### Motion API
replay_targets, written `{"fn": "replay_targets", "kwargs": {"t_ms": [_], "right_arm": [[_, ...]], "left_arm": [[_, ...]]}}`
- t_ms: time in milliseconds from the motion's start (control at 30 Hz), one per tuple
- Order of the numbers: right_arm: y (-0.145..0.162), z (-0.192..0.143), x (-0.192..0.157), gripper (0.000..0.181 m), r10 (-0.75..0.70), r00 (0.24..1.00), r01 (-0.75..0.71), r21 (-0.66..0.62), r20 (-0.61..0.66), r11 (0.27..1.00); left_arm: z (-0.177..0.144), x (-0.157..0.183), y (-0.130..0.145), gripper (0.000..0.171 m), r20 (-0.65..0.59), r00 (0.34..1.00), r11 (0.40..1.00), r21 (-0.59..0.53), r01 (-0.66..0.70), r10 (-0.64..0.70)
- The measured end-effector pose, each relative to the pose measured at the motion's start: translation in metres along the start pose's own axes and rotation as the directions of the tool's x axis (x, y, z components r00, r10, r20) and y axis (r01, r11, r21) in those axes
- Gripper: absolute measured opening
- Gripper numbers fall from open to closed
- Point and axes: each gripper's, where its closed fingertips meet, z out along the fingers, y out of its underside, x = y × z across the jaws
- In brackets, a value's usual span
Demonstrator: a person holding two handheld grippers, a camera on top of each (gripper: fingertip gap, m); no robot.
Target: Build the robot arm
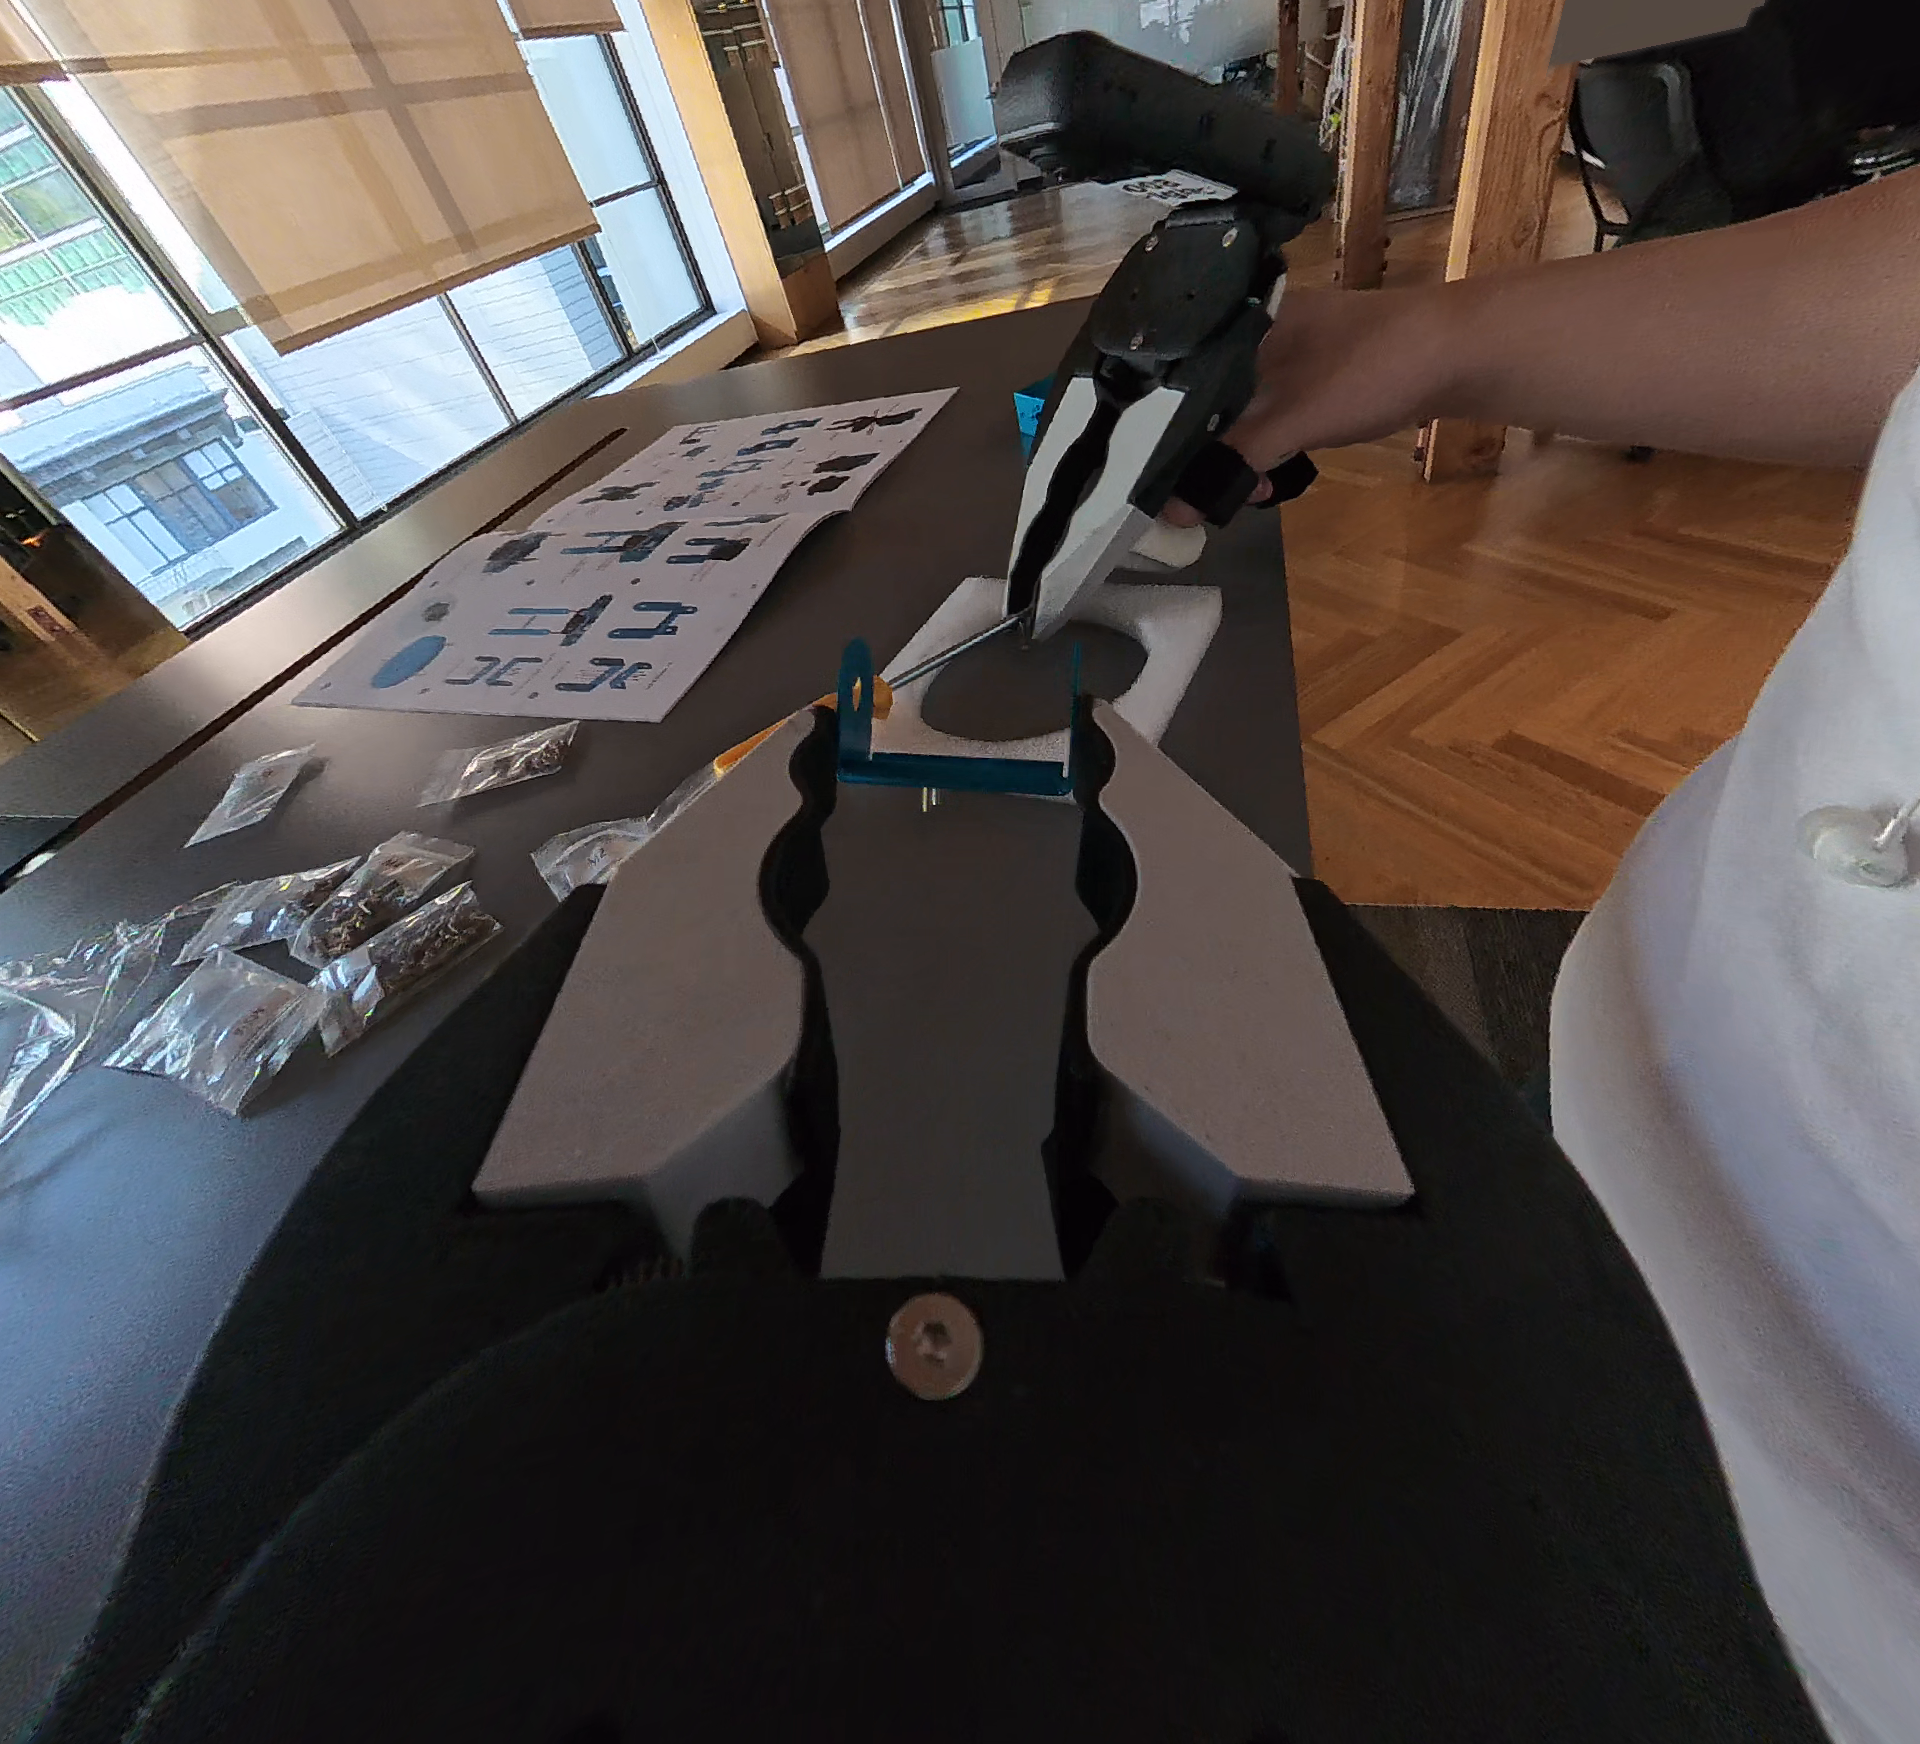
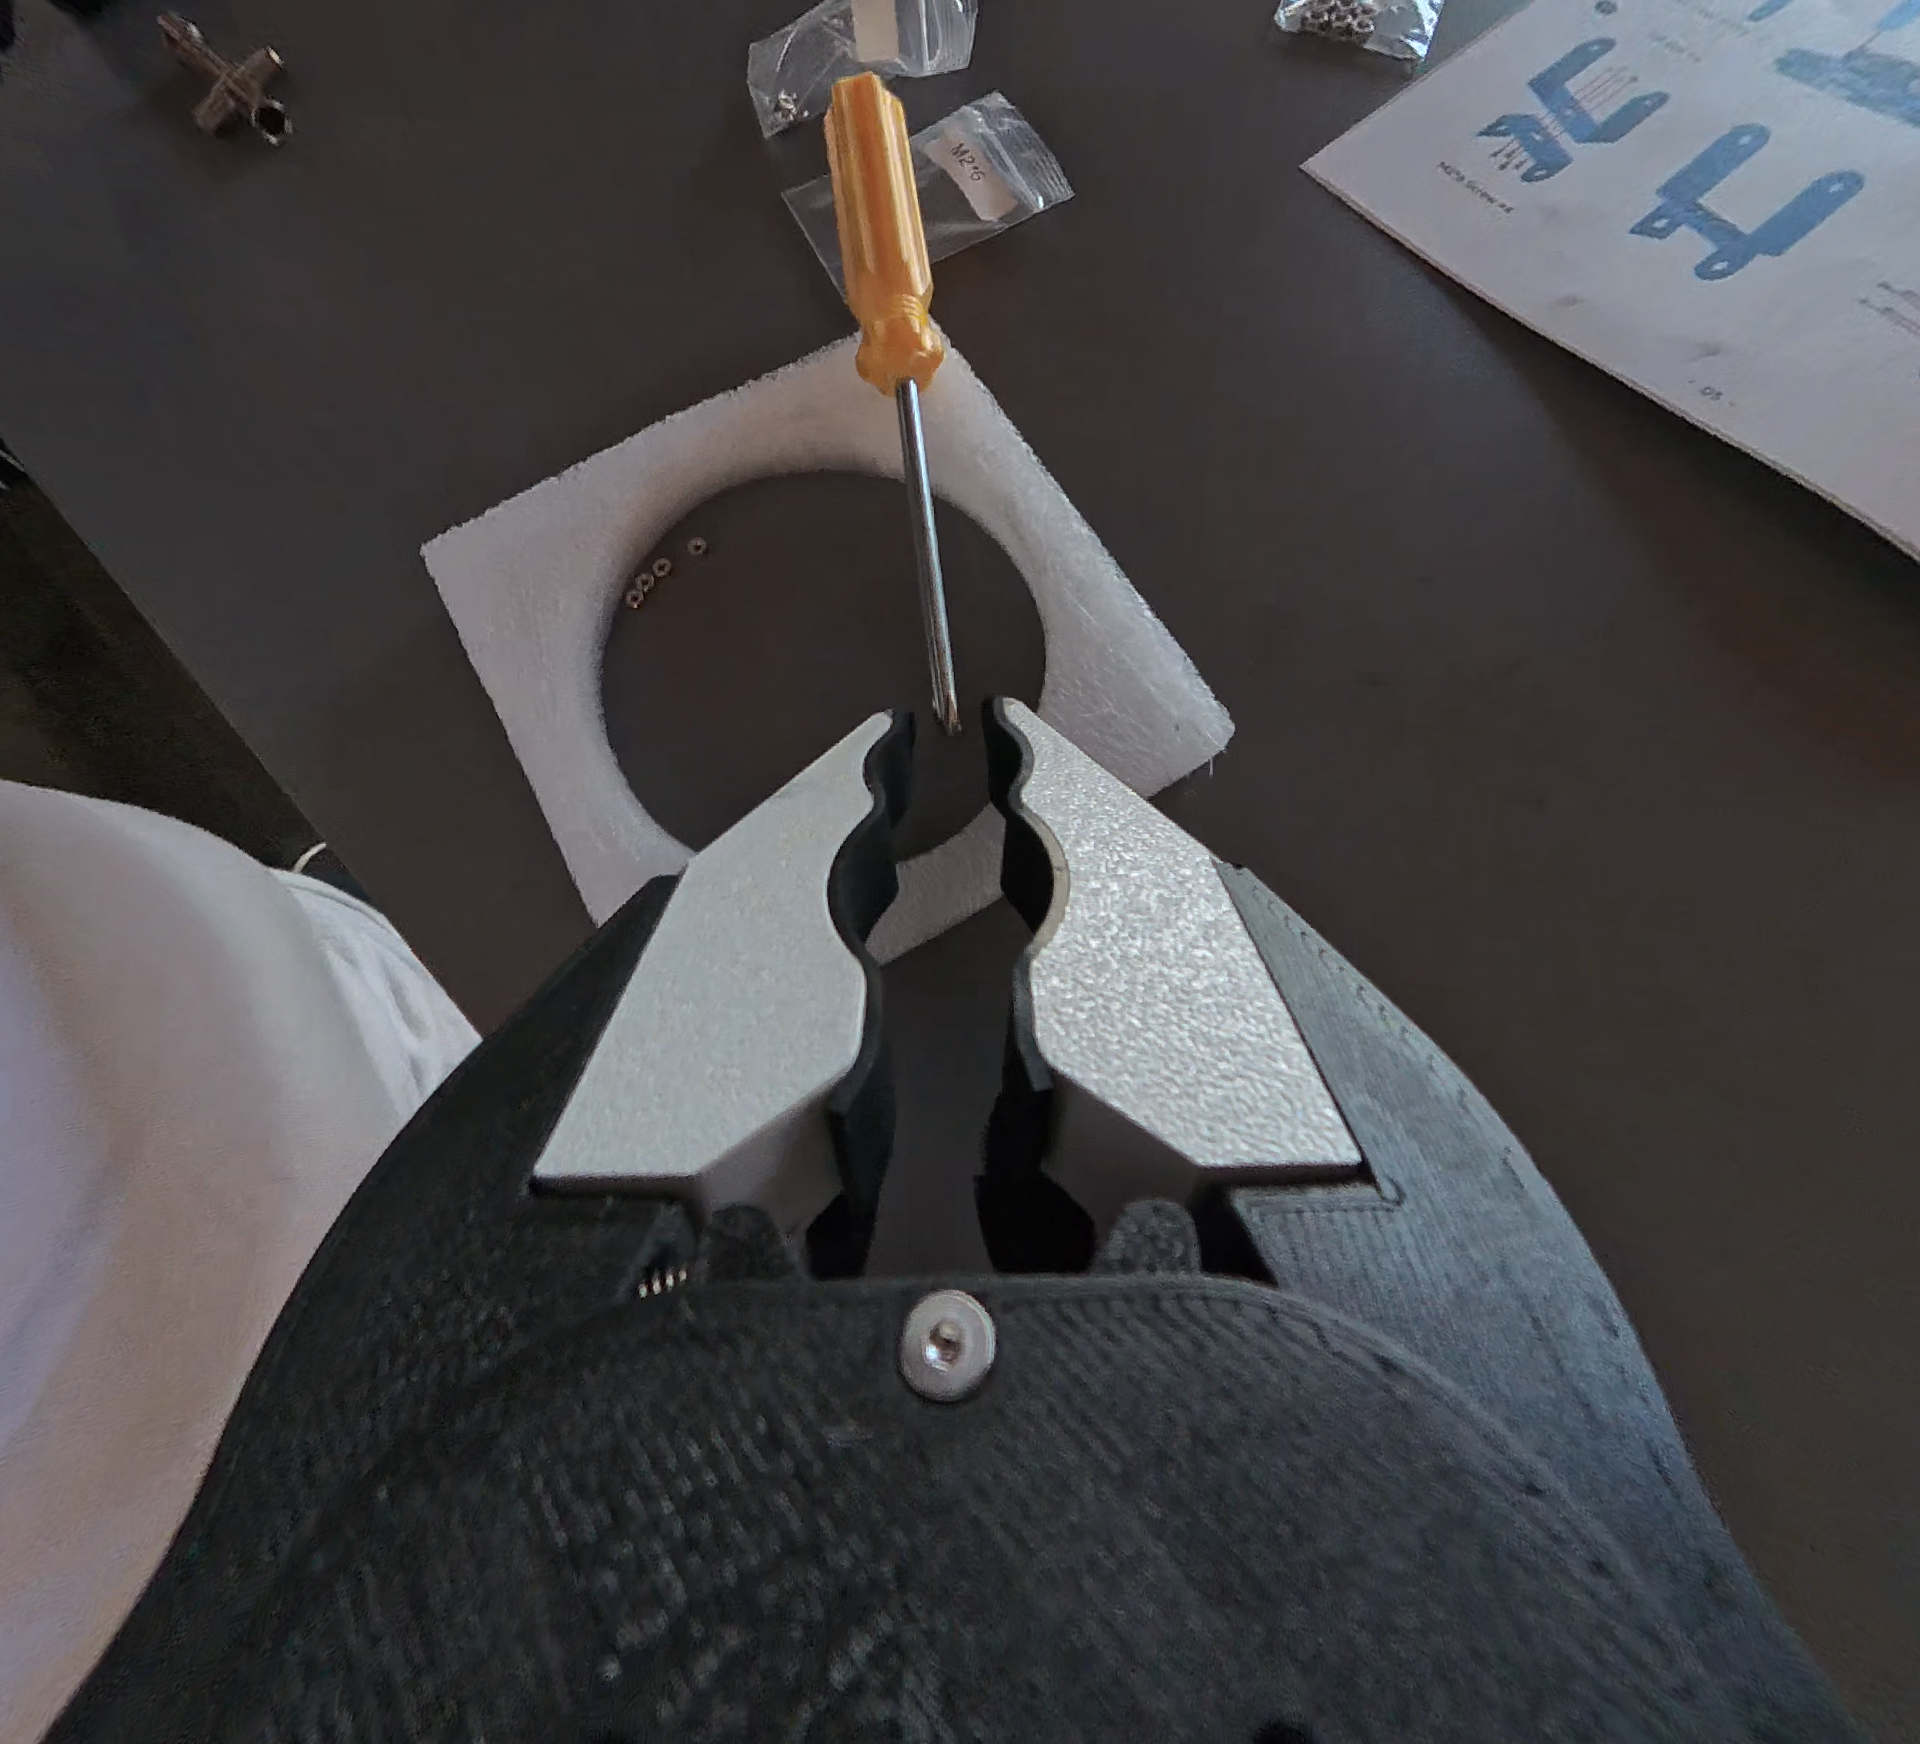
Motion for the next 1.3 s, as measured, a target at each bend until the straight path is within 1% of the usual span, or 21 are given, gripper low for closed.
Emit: {"fn": "replay_targets", "kwargs": {"t_ms": [100, 133, 267, 367, 467, 533, 633, 700, 767, 833, 1033, 1133, 1233, 1300], "right_arm": [[-0.003, 0.004, -0.003, 0.011, 0.062, 0.998, -0.063, 0.027, 0.021, 0.998], [-0.001, 0.005, -0.002, 0.003, 0.087, 0.996, -0.088, 0.021, 0.022, 0.996], [0.002, 0.007, -0.003, 0.003, 0.121, 0.993, -0.121, -0.003, 0.012, 0.993], [0.005, 0.006, -0.004, 0.003, 0.097, 0.995, -0.097, -0.093, -0.005, 0.991], [0.009, 0.002, -0.004, 0.003, 0.033, 0.999, -0.041, -0.231, -0.039, 0.972], [0.013, -0.001, -0.005, 0.003, -0.025, 0.998, 0.005, -0.331, -0.054, 0.943], [0.019, -0.007, -0.004, 0.002, -0.12, 0.99, 0.069, -0.469, -0.08, 0.881], [0.02, -0.008, -0.004, 0.003, -0.155, 0.984, 0.085, -0.527, -0.089, 0.846], [0.02, -0.008, -0.007, 0.003, -0.156, 0.985, 0.088, -0.555, -0.076, 0.827], [0.018, -0.008, -0.011, 0.003, -0.12, 0.991, 0.064, -0.562, -0.063, 0.825], [0.014, -0.013, -0.022, 0.002, 0.06, 0.998, -0.064, -0.545, -0.026, 0.836], [0.01, -0.018, -0.022, 0.002, 0.098, 0.995, -0.096, -0.531, -0.026, 0.842], [-0.001, -0.019, -0.021, 0.002, 0.106, 0.994, -0.108, -0.464, -0.03, 0.879], [-0.013, -0.016, -0.021, 0.001, 0.134, 0.991, -0.131, -0.368, -0.018, 0.92]], "left_arm": [[-0.008, -0.001, 0.001, 0.044, -0.018, 1.0, 1.0, 0.006, 0.004, -0.004], [-0.011, -0.001, 0.001, 0.044, -0.022, 1.0, 1.0, 0.005, 0.001, -0.001], [-0.019, -0.003, 0.0, 0.044, -0.036, 0.999, 1.0, 0.007, -0.013, 0.013], [-0.024, -0.005, -0.002, 0.044, -0.04, 0.999, 1.0, 0.018, -0.02, 0.02], [-0.026, -0.006, -0.006, 0.045, -0.043, 0.999, 0.999, 0.034, -0.024, 0.025], [-0.026, -0.005, -0.007, 0.045, -0.05, 0.998, 0.999, 0.041, -0.027, 0.029], [-0.026, -0.005, -0.009, 0.045, -0.06, 0.998, 0.998, 0.05, -0.035, 0.038], [-0.027, -0.006, -0.011, 0.045, -0.063, 0.997, 0.998, 0.058, -0.04, 0.043], [-0.027, -0.007, -0.012, 0.045, -0.063, 0.997, 0.997, 0.067, -0.042, 0.046], [-0.028, -0.008, -0.013, 0.045, -0.066, 0.997, 0.996, 0.074, -0.042, 0.046], [-0.029, -0.011, -0.014, 0.045, -0.07, 0.996, 0.995, 0.085, -0.043, 0.049], [-0.029, -0.013, -0.014, 0.045, -0.074, 0.996, 0.995, 0.089, -0.044, 0.051], [-0.028, -0.013, -0.015, 0.045, -0.079, 0.996, 0.995, 0.094, -0.043, 0.051], [-0.027, -0.012, -0.015, 0.045, -0.083, 0.995, 0.994, 0.097, -0.041, 0.049]]}}
